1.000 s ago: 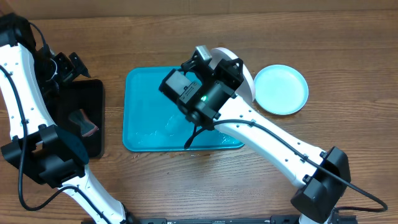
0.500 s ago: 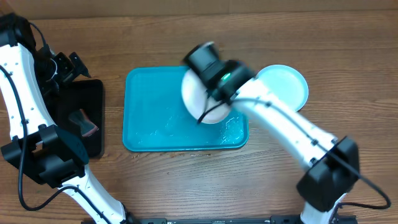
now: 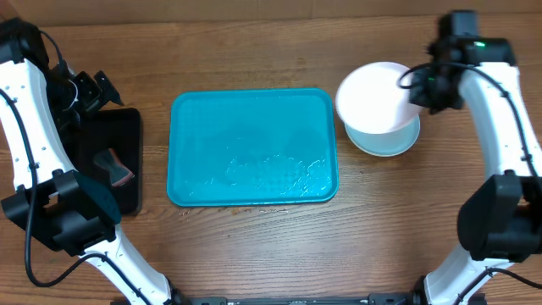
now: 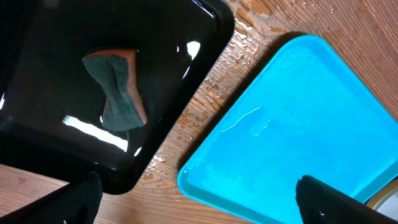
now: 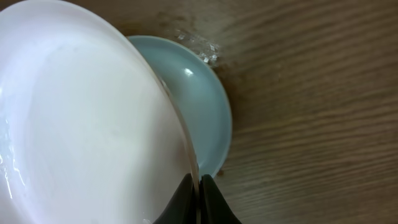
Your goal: Clean dirty plates on tray and stack at the side
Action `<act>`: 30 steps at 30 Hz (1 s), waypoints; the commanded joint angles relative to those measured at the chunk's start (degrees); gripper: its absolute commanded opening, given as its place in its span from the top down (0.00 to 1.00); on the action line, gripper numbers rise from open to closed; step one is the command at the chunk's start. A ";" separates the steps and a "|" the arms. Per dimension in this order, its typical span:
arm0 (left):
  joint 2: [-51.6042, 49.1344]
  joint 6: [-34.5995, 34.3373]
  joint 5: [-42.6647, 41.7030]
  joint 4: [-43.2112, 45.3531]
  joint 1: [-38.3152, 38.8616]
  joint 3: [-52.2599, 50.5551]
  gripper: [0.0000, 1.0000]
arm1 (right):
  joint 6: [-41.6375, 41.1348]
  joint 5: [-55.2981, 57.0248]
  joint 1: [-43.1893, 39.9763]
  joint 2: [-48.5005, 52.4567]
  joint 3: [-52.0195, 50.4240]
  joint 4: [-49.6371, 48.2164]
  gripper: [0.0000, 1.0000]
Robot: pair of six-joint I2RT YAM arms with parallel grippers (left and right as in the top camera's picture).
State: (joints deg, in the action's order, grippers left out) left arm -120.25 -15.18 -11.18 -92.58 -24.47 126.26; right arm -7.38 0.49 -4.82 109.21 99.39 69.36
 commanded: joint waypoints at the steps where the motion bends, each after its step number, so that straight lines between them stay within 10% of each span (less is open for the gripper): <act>1: 0.66 0.83 -0.63 0.07 0.13 0.17 0.00 | -0.59 -3.63 -2.47 -1.73 -3.58 -1.42 0.96; 10: 0.66 0.83 -0.66 0.07 0.13 0.17 0.00 | -2.05 -5.95 -5.33 -1.73 -12.92 -11.56 0.86; 16: 0.66 0.83 -0.66 0.07 0.13 0.17 0.00 | -2.05 -9.92 -5.22 -1.73 -16.13 -13.90 0.42; 19: 0.66 0.85 -0.63 0.07 0.13 0.17 0.00 | -1.79 -12.70 -4.92 -1.86 -16.11 -11.82 0.00; 30: 0.66 0.83 -0.66 0.07 0.13 0.17 0.00 | 9.07 -23.32 -4.07 -15.61 -16.22 3.19 0.00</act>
State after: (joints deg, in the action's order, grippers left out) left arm -120.25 -15.18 -11.18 -92.58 -24.47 126.26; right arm -2.59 -19.75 -9.80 102.74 83.07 70.08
